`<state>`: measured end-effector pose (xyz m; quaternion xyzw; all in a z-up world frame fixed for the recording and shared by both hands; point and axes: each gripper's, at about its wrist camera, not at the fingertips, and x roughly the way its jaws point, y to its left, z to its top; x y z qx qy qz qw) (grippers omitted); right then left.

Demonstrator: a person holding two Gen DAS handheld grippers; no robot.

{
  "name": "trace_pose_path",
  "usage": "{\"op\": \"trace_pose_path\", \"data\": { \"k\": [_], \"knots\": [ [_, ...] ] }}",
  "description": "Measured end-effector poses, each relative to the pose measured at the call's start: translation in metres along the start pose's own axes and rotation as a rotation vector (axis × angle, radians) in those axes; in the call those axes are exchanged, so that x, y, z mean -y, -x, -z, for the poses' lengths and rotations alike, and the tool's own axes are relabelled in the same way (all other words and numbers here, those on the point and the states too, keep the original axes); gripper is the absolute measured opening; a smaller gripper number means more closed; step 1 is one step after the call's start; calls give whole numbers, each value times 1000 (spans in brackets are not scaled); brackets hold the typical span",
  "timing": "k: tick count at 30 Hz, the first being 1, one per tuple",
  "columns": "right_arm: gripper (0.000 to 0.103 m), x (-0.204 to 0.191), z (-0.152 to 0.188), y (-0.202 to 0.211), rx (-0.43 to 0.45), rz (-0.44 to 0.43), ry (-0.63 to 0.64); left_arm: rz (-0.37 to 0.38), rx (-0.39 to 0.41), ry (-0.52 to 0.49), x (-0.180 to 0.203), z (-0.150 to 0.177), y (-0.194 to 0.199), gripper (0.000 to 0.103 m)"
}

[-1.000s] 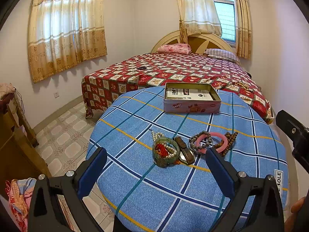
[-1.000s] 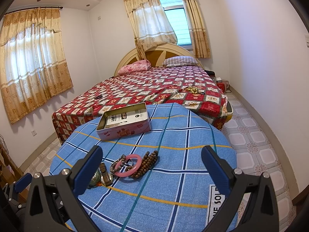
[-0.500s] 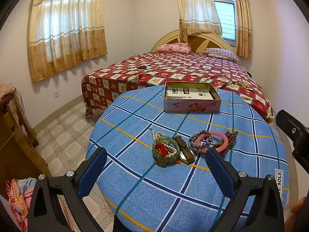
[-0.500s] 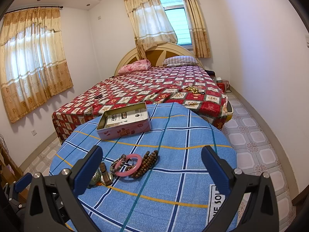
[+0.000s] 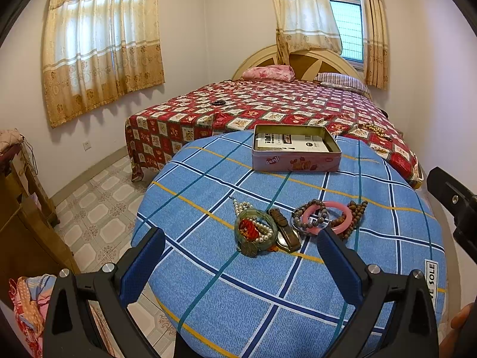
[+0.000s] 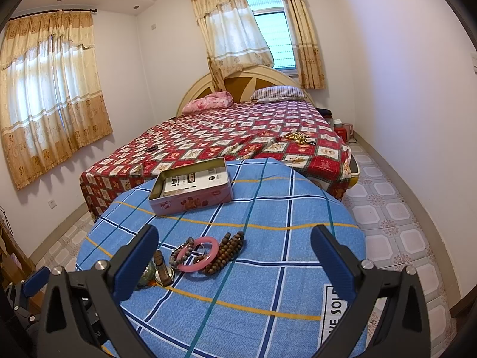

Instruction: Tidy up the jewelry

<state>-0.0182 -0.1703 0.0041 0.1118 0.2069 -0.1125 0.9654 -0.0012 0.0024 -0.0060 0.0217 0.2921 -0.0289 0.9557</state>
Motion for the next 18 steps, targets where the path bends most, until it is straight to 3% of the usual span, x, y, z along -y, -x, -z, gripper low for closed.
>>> {"op": "trace_pose_path", "data": {
  "k": [9,13,18],
  "knots": [
    [103,-4,9,-13,-18,-3,23,0,-129,56,-34,17,-43,102],
    [103,-4,13,-28,-51,0,39,0,-147,39,-42,21,-61,101],
    [85,0,20,-55,-132,-11,55,26,-134,-15,-42,17,-82,101]
  ]
}}
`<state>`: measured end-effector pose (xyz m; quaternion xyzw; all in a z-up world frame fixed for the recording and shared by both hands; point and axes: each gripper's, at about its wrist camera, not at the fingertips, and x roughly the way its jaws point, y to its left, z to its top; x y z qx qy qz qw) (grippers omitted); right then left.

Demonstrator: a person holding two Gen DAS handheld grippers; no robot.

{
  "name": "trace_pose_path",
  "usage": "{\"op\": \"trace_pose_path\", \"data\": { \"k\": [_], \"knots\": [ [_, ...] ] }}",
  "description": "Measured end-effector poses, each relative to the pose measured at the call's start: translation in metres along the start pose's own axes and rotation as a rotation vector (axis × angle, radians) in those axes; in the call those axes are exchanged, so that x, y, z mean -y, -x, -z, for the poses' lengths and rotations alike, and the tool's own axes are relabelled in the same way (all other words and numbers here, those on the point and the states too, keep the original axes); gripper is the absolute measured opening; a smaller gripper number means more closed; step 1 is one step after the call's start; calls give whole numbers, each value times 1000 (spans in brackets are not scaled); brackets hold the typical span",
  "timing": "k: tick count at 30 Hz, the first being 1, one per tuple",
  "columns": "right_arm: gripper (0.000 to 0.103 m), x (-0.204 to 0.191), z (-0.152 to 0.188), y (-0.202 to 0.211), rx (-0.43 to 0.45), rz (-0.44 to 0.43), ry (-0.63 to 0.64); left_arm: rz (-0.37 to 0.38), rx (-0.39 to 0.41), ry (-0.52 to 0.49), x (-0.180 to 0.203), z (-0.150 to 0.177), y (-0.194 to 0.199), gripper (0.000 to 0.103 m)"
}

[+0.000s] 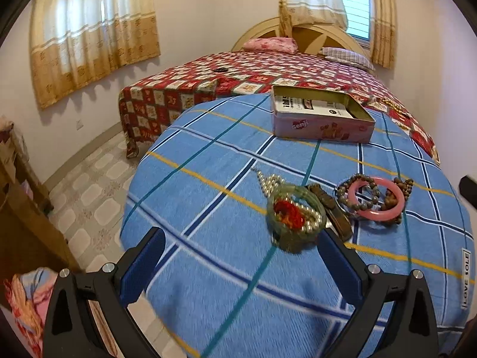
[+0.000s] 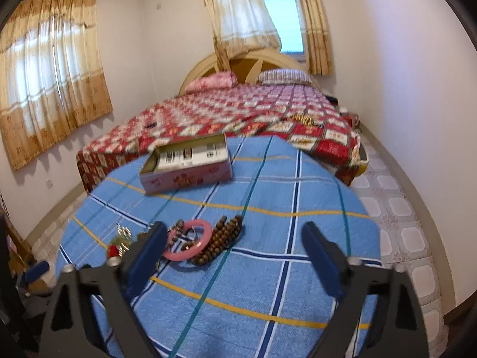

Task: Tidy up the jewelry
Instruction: 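Reach the left tool to the green jade bangle and grasp it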

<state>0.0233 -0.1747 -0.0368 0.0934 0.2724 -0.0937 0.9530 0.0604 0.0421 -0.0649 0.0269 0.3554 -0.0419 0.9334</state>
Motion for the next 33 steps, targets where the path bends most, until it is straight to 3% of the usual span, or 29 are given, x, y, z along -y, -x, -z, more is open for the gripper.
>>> {"op": "trace_pose_path", "data": {
  "k": [4,9,12,16,17,19,21,24,33],
  "knots": [
    [82,9,6,-22,-71,-21,-18,54,-40,33,-7,-15,-22,82],
    [82,11,5,-34,-92,-19,-5,97,-102,56,-12,-31,-55,73],
    [83,9,4,-40,-103,-9,11,135,-159,25,-6,-34,-70,65],
    [83,7,5,-50,-125,-13,15,163,-168,-13,0,-29,-76,59],
    [83,6,4,-52,-130,-16,16,179,-173,-11,0,-29,-77,52],
    [83,5,4,-56,-136,-22,23,230,-188,-9,0,-29,-79,17],
    [83,4,3,-59,-140,-28,30,255,-188,-14,0,-29,-78,10],
    [82,3,2,-61,-143,-31,37,283,-169,6,-3,-32,-76,9],
    [82,5,-4,-63,-132,-57,29,403,-1,116,-26,-65,-32,9]
  ]
}}
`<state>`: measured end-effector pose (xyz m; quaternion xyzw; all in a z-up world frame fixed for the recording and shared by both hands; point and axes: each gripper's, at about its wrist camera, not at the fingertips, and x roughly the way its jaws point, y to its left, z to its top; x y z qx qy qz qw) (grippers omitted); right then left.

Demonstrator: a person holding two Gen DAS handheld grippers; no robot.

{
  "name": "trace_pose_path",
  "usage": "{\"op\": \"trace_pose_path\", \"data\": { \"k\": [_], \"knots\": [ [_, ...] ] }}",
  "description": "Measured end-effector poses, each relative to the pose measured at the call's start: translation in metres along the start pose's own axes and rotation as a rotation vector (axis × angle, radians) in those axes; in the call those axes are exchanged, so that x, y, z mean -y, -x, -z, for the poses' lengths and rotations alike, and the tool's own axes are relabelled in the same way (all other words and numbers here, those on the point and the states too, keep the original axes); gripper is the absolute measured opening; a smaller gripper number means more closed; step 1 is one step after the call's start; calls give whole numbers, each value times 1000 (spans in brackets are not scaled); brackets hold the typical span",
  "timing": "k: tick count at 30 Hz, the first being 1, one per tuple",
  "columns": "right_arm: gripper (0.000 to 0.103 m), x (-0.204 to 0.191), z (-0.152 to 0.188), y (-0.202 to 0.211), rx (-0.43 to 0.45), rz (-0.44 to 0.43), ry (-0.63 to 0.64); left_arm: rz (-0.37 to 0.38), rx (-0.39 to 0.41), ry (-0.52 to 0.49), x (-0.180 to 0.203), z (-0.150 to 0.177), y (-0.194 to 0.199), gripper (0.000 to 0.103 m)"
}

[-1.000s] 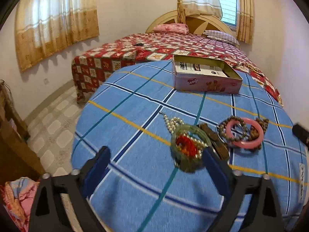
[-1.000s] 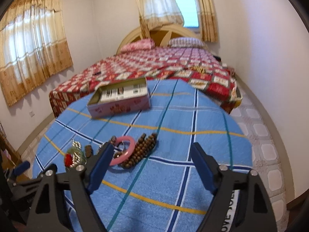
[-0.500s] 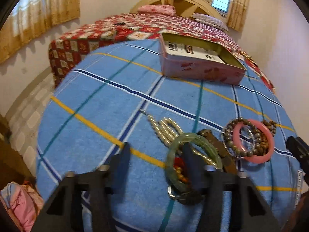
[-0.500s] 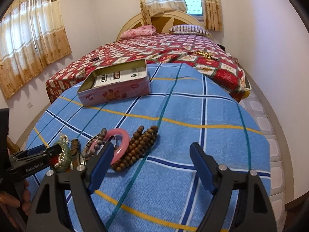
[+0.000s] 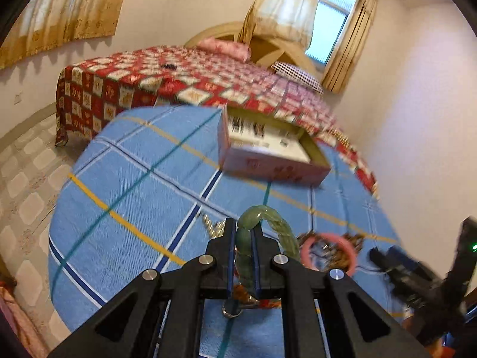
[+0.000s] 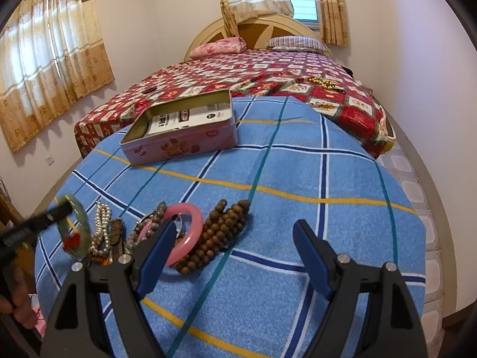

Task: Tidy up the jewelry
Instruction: 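Reach the left tool to the green jade bangle and grasp it, then lift the green bangle with the left tool while the right tool grasps the red string tassel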

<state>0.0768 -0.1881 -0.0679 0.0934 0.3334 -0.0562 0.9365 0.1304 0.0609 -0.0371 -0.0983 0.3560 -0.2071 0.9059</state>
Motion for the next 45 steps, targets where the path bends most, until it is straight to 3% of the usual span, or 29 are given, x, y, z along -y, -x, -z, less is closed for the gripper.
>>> {"op": "trace_pose_path", "data": {
  "k": [5,11,15,18,20,22,28,31,32,34,37,45],
  "knots": [
    [71,-11,2,-8,-35,-37,32,50,30,46,-3,-6,7,9],
    [71,-15,5,-10,-40,-65,43,43,59,59,-6,-11,14,9],
    [70,-39,7,-12,-80,-207,93,1,76,64,-12,-14,21,9],
    [62,-66,9,-12,-114,-325,161,-23,89,70,-17,-15,27,9],
    [57,-88,12,-18,-183,-448,183,-31,95,81,-22,-14,31,9],
    [57,-106,18,-24,-236,-501,203,-38,95,85,-24,-13,33,9],
    [57,-144,39,-35,-285,-459,343,-58,86,110,-33,-7,35,9],
    [40,-151,45,-38,-278,-427,389,-60,89,127,-36,-6,37,9],
    [25,-148,45,-38,-276,-426,395,-58,90,131,-36,-6,38,9],
    [11,-144,45,-42,-288,-438,378,-53,91,135,-36,-6,38,9],
    [8,-127,39,-43,-306,-476,303,-46,89,125,-32,-5,38,9],
    [9,-90,2,-16,-179,-458,227,-44,76,119,-29,-7,30,9]
  ]
}}
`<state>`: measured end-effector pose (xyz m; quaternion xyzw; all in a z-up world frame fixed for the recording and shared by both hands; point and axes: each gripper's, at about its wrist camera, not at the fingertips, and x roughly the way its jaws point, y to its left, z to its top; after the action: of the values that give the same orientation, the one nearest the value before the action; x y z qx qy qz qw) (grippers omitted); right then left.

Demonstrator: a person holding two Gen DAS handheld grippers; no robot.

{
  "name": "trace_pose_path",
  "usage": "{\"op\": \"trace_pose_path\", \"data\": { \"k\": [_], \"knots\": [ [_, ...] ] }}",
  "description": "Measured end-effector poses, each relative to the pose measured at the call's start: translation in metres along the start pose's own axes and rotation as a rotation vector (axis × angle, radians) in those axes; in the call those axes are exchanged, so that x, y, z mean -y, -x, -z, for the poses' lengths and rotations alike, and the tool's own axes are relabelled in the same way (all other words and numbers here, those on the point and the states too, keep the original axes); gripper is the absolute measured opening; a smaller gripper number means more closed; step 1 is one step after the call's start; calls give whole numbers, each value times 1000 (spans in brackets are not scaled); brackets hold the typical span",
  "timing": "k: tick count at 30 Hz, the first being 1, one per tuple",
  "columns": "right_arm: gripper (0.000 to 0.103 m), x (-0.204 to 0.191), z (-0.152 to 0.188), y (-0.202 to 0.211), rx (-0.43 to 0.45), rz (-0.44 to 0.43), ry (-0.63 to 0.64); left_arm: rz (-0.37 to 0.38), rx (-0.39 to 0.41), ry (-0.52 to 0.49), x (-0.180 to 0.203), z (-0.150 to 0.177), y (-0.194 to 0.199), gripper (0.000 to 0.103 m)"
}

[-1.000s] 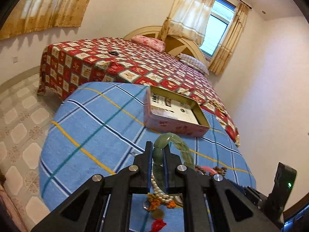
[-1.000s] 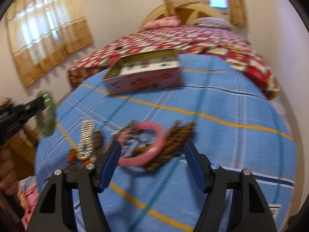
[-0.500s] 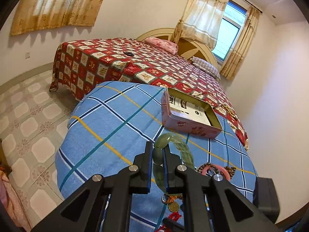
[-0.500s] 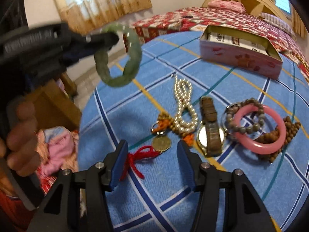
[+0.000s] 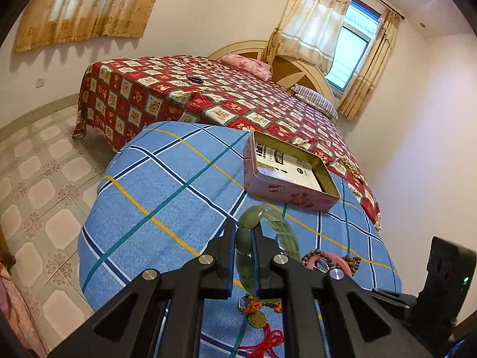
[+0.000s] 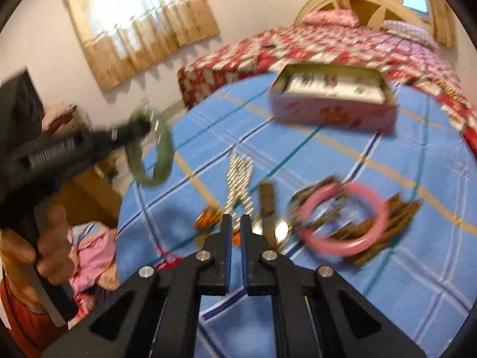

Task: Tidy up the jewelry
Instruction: 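Lift the green bangle with the left tool while the right tool grasps the red string tassel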

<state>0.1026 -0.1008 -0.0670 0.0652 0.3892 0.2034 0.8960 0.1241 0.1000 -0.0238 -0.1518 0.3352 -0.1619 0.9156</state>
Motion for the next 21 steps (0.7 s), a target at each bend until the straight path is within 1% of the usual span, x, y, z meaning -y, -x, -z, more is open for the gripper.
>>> {"op": "trace_pose_path", "data": {
  "k": [1,3,4,5,6,7,8,9,10,12,13,14,17,19,21],
  "knots": [
    [13,0,-1,-1,-19,-42,-2,0,-1,2,-1,0,0,9],
    [14,-7,4,-10,-58,-95,-13,-6,0,2,-1,0,1,9],
    [20,-13,8,-18,-86,-111,-3,-12,1,1,-2,0,1,9],
    [32,-17,11,-22,-104,-119,9,-18,3,1,-2,0,3,9],
    [39,-24,16,-25,-122,-120,26,-21,3,0,-3,0,3,9],
    [48,-31,21,-31,-137,-123,48,-27,3,-2,-4,0,4,9],
    [48,-36,24,-34,-147,-127,67,-34,5,-2,-4,0,6,9],
    [48,-41,27,-37,-154,-117,91,-37,5,0,-5,1,6,9],
    [48,-45,29,-40,-160,-88,123,-37,7,3,-5,1,7,9],
    [38,-49,29,-52,-184,-37,176,-34,13,5,-4,0,10,9],
    [27,-52,32,-53,-170,-8,202,-34,15,4,-4,-1,10,9],
    [12,-52,32,-54,-173,-5,212,-34,18,1,-3,0,11,9],
    [11,-39,28,-50,-157,-16,162,-25,15,-1,0,0,10,9],
    [11,-28,22,-40,-110,-22,131,-24,11,-8,1,0,8,9],
    [11,-20,14,-21,-57,-24,95,-17,6,-11,4,1,5,9]
  ]
}}
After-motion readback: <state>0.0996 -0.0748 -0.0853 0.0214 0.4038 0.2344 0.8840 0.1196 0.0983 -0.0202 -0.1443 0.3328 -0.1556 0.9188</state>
